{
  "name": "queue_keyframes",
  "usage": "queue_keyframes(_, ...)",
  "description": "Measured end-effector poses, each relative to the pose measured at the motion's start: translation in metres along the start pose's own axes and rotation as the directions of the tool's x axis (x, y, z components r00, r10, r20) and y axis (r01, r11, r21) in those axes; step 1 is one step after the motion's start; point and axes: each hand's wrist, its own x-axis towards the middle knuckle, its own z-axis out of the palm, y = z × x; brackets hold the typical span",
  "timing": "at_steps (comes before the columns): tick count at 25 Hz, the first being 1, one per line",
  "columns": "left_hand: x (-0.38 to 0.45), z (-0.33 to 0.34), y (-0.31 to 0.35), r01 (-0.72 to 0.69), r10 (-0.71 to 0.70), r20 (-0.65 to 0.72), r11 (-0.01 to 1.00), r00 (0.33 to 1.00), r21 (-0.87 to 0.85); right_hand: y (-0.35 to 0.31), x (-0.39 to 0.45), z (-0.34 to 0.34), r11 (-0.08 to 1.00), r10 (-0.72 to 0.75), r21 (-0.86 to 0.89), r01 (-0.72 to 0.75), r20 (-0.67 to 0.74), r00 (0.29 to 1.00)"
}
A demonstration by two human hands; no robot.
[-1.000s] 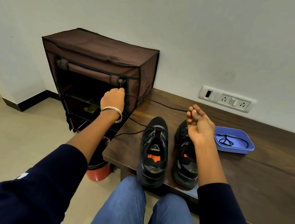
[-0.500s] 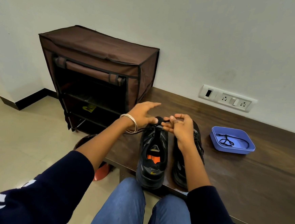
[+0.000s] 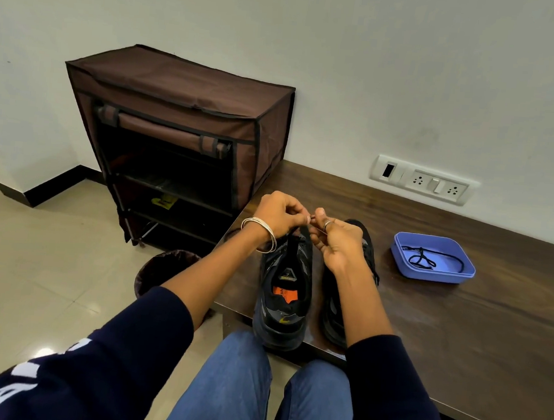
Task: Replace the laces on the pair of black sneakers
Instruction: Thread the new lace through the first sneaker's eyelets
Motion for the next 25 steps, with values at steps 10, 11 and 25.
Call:
queue_keyframes(10,-0.001,0.038,-0.036,0.318,-0.283,-0.149,0.885,0.948,0.34,0.044,0.007,-0.006,0.571,0.002,-0.811,0.128,0.157,0.988)
queue_keyframes(11,-0.001,0.041,-0.035,0.32,-0.284,-0.149,0.878,0.947,0.357,0.046,0.006,-0.007,0.565,-0.025,-0.814,0.135,0.147,0.989)
queue_keyframes(25,0.002,0.054,-0.043,0.311,-0.332,-0.044,0.817,0.942,0.485,0.054,-0.002,-0.015,0.65,-0.113,-0.74,0.175,0.133,0.985)
